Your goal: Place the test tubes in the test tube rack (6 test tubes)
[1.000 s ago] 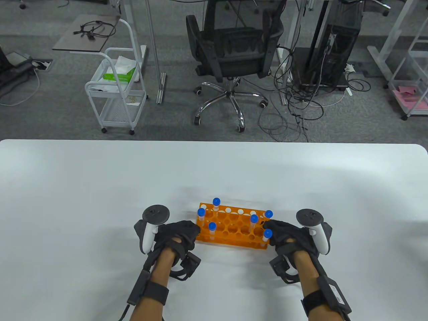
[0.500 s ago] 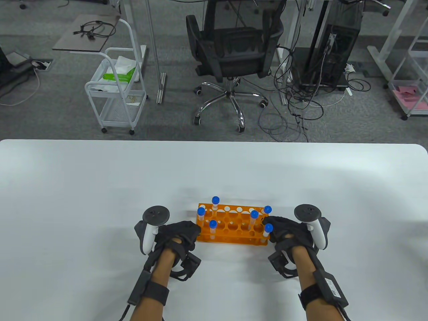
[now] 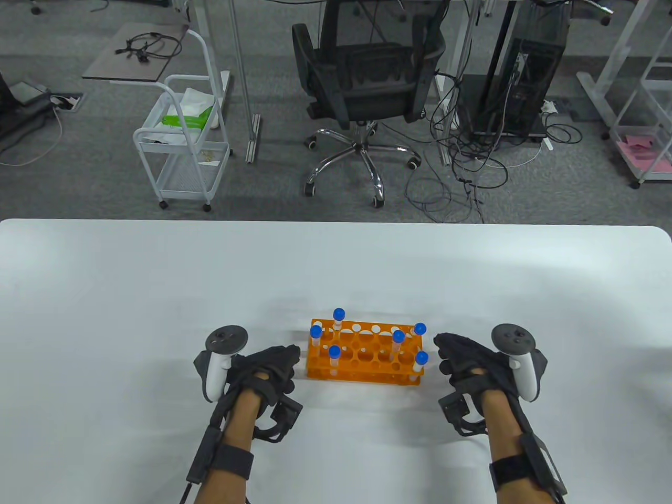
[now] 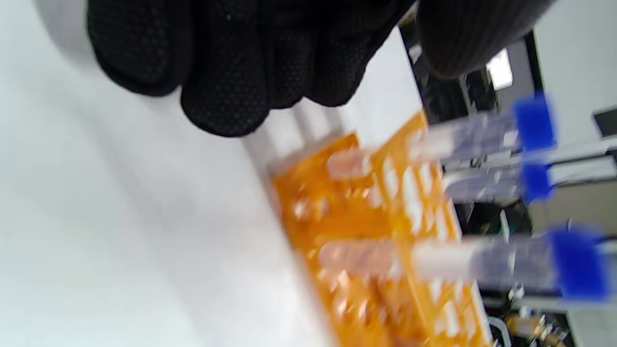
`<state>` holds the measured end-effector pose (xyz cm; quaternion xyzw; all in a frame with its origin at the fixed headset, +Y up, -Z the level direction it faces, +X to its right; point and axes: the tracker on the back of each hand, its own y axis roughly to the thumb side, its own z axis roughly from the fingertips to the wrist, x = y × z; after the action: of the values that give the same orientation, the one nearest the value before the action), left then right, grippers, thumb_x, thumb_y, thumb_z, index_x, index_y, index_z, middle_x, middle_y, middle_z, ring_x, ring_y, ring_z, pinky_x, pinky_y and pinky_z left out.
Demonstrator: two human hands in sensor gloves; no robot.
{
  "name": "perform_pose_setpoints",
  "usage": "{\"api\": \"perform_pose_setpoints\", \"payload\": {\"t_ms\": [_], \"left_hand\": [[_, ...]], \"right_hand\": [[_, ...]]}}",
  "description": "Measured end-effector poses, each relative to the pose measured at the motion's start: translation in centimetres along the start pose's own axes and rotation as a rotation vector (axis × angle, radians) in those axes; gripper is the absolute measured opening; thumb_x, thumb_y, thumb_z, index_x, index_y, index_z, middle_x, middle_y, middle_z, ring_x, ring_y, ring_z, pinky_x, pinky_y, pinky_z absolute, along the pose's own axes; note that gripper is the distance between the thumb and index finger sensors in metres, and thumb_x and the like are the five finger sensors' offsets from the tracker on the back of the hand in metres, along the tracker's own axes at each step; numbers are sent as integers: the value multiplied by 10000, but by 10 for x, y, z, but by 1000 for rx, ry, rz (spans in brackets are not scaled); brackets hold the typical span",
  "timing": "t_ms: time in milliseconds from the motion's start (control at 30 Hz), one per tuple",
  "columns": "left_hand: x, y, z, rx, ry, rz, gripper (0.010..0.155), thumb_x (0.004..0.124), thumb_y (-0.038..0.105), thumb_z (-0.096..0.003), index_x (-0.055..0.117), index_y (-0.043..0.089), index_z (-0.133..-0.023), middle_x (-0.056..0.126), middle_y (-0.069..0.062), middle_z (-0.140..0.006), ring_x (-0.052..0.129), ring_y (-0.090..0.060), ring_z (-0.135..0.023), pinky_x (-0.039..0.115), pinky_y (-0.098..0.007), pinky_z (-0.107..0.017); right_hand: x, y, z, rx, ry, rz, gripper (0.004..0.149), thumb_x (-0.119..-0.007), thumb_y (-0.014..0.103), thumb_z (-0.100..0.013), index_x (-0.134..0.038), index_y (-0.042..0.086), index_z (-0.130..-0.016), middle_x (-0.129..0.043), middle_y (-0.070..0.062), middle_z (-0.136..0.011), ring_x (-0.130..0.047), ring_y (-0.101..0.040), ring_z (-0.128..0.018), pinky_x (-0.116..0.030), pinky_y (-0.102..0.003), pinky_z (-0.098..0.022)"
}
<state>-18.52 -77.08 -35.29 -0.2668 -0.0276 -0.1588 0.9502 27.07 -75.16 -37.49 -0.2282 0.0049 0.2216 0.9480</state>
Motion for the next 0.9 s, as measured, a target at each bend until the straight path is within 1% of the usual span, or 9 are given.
{"api": "perform_pose_setpoints", "payload": {"t_ms": [67,133,300,367,500,667,733,800,900], "left_hand": [[-10,2,8,29,63,36,641,711,537,-453,722,163,-973,751,-201,-959,903,-335,-719,774,-501,-510],[-14,7,20,81,100,-11,673,714,548,-446,663,181,-1007,669,-207,-1024,846,-361,-799,746,-526,-545],[-10,28,54,222,125,-162,796,702,596,-439,377,256,-1081,329,-170,-1152,536,-399,-1014,566,-599,-678],[-4,38,69,312,116,-200,868,689,641,-425,216,307,-1070,193,-139,-1164,392,-398,-1060,476,-625,-714],[9,49,90,413,88,-263,900,660,691,-411,71,391,-1021,21,-94,-1147,205,-381,-1083,357,-647,-739],[25,53,102,435,0,-320,901,644,709,-414,23,423,-1000,-75,-54,-1125,69,-359,-1076,246,-658,-746],[30,51,102,479,20,-322,912,659,707,-408,11,432,-989,-94,-42,-1117,41,-344,-1074,215,-662,-745],[36,44,102,560,90,-342,932,685,691,-401,-10,436,-967,-127,-25,-1098,-3,-321,-1063,169,-669,-738],[39,36,99,536,73,-417,932,691,687,-399,-20,452,-954,-176,-8,-1069,-80,-303,-1039,93,-670,-722]], "right_hand": [[14,3,8,30,-45,-45,617,-694,600,-470,-697,249,-977,-698,-78,-1024,-853,-312,-804,-772,-477,-545],[25,11,19,83,-77,-74,659,-681,624,-464,-648,237,-997,-649,-91,-1048,-802,-337,-853,-735,-508,-581],[27,36,48,218,-107,-46,808,-687,675,-438,-471,202,-1057,-524,-125,-1101,-680,-400,-949,-648,-562,-647],[21,47,63,276,-126,6,900,-720,679,-421,-360,170,-1070,-436,-144,-1119,-610,-427,-985,-600,-584,-672],[6,61,83,367,-107,94,973,-717,704,-411,-265,160,-1079,-353,-153,-1137,-483,-468,-1031,-511,-622,-699],[-13,72,99,446,-72,189,1010,-661,759,-404,-173,190,-1082,-230,-132,-1160,-315,-497,-1063,-406,-664,-711],[-21,73,103,463,-57,201,1006,-644,771,-401,-188,189,-1082,-185,-129,-1161,-241,-494,-1071,-373,-691,-702],[-29,73,106,474,-24,223,1012,-630,779,-400,-176,186,-1082,-156,-135,-1160,-199,-504,-1064,-337,-719,-686],[-40,67,108,497,3,266,1025,-602,798,-398,-131,196,-1081,-111,-132,-1159,-131,-513,-1053,-293,-745,-668]]}}
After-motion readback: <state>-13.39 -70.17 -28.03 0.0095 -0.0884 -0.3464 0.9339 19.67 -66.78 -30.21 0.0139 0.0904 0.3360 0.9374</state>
